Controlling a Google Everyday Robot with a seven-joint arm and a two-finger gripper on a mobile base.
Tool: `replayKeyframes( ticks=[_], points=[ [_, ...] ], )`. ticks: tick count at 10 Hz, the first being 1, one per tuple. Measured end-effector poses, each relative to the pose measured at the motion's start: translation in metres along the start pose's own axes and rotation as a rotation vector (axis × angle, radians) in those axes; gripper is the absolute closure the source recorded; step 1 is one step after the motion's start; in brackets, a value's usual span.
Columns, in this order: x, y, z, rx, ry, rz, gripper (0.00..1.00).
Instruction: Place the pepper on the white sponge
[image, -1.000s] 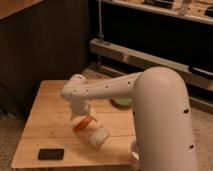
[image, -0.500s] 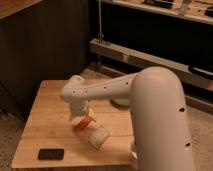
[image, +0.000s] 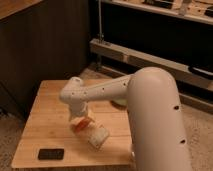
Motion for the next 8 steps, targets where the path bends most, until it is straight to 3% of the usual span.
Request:
replayKeyframes(
  ticks=[2,4,6,8],
  points=[
    [0.002,0.005,-0.002,-0.001,0.009,0.023,0.2],
    [0.007,0.011,0.0,0.031,0.027,0.063,0.2],
    [0.01,0.021,0.003,0.087,0.043,0.114,0.2],
    [0.009,0.02,0.007,0.11,0.051,0.133,0.2]
  ],
)
